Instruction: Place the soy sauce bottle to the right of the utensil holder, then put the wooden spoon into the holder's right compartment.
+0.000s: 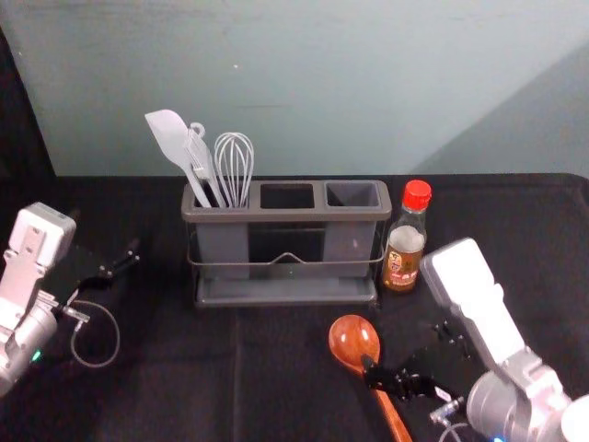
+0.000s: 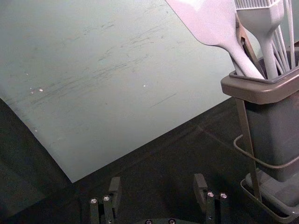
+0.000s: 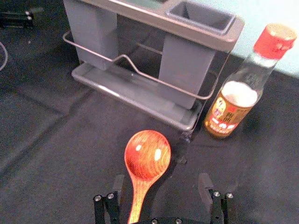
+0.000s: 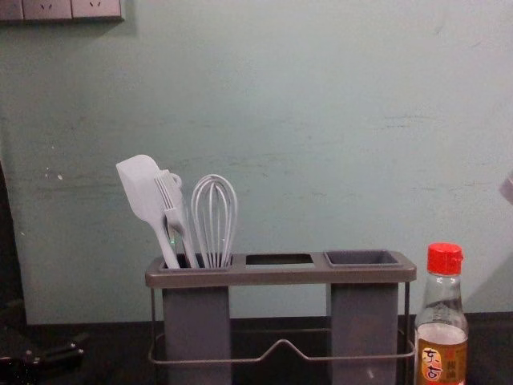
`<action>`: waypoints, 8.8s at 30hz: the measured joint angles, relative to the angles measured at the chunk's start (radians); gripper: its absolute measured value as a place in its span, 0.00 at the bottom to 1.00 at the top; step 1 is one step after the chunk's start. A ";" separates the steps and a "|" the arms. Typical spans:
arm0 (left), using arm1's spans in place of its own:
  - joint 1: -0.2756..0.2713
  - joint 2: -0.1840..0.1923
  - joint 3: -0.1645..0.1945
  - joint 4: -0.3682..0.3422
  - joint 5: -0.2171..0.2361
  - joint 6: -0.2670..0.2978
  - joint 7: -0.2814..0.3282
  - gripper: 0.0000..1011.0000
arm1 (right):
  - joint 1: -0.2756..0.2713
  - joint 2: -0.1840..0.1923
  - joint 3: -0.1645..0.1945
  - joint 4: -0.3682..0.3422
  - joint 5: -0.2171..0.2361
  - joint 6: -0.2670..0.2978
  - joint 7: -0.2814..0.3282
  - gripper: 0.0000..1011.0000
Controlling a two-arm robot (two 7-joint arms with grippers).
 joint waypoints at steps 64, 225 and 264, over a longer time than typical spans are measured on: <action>0.000 0.000 0.000 0.000 0.000 0.000 0.000 1.00 | 0.384 -0.203 -0.083 0.369 -0.148 0.335 0.168 0.99; 0.000 0.000 0.000 0.000 0.000 0.000 0.000 1.00 | 0.660 -0.175 -0.036 1.046 0.301 -1.483 0.453 0.83; 0.000 0.000 0.000 0.000 0.000 0.000 0.000 1.00 | 0.595 -0.182 -0.003 1.005 0.295 -1.532 0.461 0.99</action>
